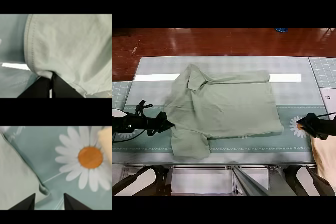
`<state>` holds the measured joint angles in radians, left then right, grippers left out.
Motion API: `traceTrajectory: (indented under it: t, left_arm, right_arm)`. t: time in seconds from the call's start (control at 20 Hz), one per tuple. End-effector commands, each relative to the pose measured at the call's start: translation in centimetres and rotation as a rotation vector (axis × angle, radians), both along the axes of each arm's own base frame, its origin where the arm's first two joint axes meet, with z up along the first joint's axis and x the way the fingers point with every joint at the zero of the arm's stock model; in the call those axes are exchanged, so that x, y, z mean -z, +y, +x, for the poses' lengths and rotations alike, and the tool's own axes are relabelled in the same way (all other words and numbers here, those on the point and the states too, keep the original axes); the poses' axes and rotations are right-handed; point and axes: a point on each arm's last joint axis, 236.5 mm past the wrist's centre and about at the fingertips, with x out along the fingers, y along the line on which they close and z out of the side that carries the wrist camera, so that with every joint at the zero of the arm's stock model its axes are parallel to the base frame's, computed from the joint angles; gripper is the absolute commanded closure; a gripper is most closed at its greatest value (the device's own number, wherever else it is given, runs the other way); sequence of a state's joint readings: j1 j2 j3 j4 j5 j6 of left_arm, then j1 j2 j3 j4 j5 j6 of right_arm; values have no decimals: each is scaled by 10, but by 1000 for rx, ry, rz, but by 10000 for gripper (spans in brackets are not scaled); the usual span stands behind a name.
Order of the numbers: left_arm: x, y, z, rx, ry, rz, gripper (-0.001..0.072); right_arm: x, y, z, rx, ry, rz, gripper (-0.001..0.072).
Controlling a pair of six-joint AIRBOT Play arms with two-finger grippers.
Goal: Fold the shirts.
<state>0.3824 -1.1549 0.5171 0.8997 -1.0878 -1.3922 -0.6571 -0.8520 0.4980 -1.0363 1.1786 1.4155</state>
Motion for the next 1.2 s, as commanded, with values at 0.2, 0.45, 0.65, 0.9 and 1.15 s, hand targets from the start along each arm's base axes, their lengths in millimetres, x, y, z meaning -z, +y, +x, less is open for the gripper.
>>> traceTrajectory:
  t: [0.2,0.45,0.65,0.9,1.15]
  left_arm:
    - [-1,-1,0,4,0,-5,683]
    - [-1,-3,-1,8,5,-10,683]
    - [-2,-4,-1,12,5,-11,683]
    - [-38,-13,31,31,-110,-50,683]
    - [-251,2,137,-7,-711,16,684]
  right_arm:
    - [35,65,-7,-116,79,158,304]
    - [47,76,15,-46,78,252,304]
    - [57,88,31,-103,78,217,321]
    - [12,107,69,-304,-47,207,691]
    - [-228,93,159,-495,-615,-47,692]
